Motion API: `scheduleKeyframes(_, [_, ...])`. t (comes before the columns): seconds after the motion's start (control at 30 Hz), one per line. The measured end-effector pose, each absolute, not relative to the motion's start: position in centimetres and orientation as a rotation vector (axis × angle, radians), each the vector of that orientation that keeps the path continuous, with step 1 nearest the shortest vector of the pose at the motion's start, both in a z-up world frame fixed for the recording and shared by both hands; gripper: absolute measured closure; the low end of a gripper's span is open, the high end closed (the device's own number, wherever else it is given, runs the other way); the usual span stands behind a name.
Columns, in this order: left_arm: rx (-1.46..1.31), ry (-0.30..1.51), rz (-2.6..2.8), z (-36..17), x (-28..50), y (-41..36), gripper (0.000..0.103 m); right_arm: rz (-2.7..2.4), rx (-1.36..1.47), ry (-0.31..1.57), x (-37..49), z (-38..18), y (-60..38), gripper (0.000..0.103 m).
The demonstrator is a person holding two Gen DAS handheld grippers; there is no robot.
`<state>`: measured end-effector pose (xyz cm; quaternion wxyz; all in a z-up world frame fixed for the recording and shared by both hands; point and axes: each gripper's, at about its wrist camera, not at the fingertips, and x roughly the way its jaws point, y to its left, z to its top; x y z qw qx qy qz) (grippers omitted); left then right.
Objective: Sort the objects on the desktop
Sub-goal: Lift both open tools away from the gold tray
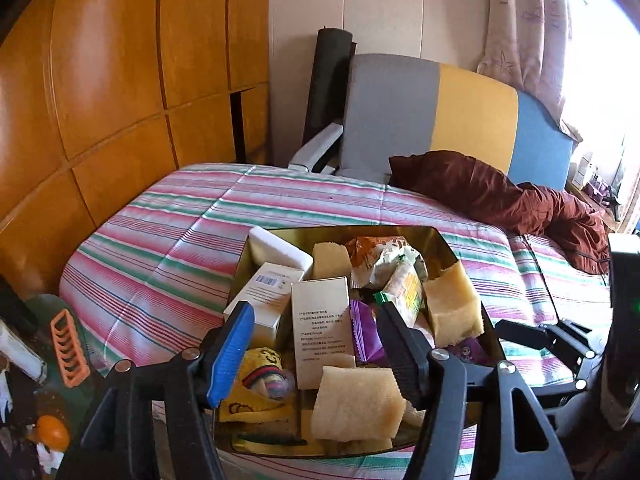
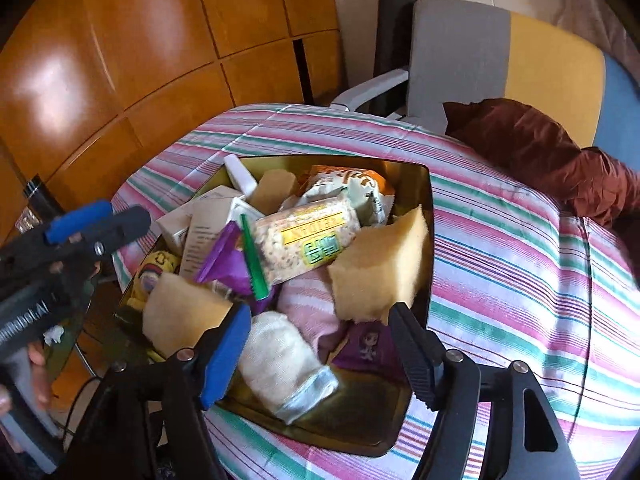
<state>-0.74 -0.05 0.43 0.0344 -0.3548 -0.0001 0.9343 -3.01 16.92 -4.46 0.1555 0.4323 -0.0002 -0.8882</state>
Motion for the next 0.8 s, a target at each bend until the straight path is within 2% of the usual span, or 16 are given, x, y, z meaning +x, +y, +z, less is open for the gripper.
scheduleKeyframes(0.6, [-1.067,0.078,2.949,1.9,1.1,1.2,0.038,-2.641,1.193,0.032,-0.2,-4.2,16.8,0.021])
scheduleKeyframes(0.8, [-1.074,0.006,2.912,1.7,0.9,1.4,0.038,-2.717,1.172,0.081,0.3,-4.2,17.1,0.018])
